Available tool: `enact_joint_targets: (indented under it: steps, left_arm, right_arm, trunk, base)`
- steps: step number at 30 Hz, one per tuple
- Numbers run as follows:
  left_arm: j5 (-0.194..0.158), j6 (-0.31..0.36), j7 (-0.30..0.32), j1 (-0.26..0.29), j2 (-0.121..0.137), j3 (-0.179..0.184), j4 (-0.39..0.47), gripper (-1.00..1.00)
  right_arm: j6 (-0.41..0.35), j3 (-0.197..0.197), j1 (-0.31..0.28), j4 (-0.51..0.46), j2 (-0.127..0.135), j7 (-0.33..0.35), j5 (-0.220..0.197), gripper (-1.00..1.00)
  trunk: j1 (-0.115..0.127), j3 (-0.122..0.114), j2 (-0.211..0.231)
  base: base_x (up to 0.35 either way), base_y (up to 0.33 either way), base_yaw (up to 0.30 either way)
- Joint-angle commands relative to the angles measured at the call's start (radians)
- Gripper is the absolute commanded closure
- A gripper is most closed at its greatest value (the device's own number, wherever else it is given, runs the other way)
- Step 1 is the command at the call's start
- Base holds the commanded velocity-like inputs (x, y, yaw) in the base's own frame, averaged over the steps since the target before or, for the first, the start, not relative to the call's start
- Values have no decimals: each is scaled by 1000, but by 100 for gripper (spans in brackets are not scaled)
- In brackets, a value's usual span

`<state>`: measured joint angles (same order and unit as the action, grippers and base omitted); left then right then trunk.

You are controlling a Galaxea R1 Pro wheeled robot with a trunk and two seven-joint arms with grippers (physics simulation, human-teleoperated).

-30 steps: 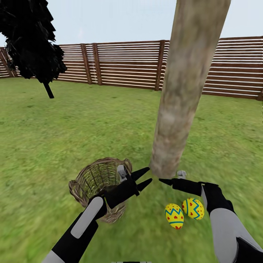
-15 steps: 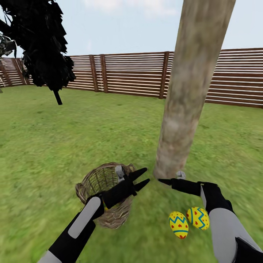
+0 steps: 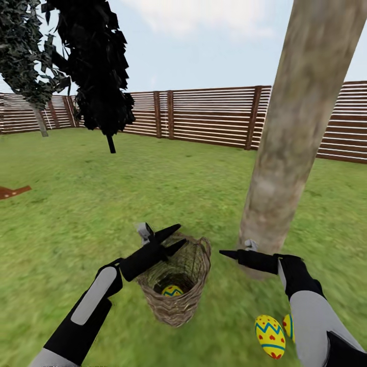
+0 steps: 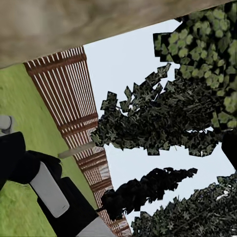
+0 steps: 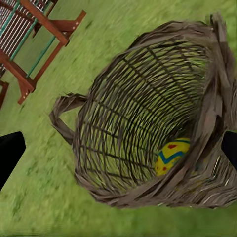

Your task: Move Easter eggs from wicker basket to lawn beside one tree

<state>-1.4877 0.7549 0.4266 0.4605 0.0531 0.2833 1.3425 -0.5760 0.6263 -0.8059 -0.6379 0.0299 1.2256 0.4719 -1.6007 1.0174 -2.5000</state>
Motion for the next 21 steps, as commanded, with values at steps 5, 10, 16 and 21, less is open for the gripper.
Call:
enact_joint_targets:
  steps: [5,10,16,21]
  left_arm:
    - [-2,10,1,1,1,-19,-5,-100]
    - [-2,11,0,0,1,-21,-8,-100]
    - [-2,11,0,1,1,-21,-10,-100]
    - [-3,10,0,0,1,-21,-13,-100]
  right_arm:
    - [-8,6,-1,4,-11,8,8,-100]
    - [-7,6,-1,11,-13,6,4,-100]
    - [-5,5,-1,10,-74,-33,6,-100]
    - [2,4,-1,0,-99,-172,9,-100]
  trunk:
    - [15,-16,26]
    - [34,-31,61]
    - [57,-50,103]
    - [69,-60,124]
  base:
    - [0,0,292]
    - [0,0,292]
    - [0,0,271]
    - [0,0,124]
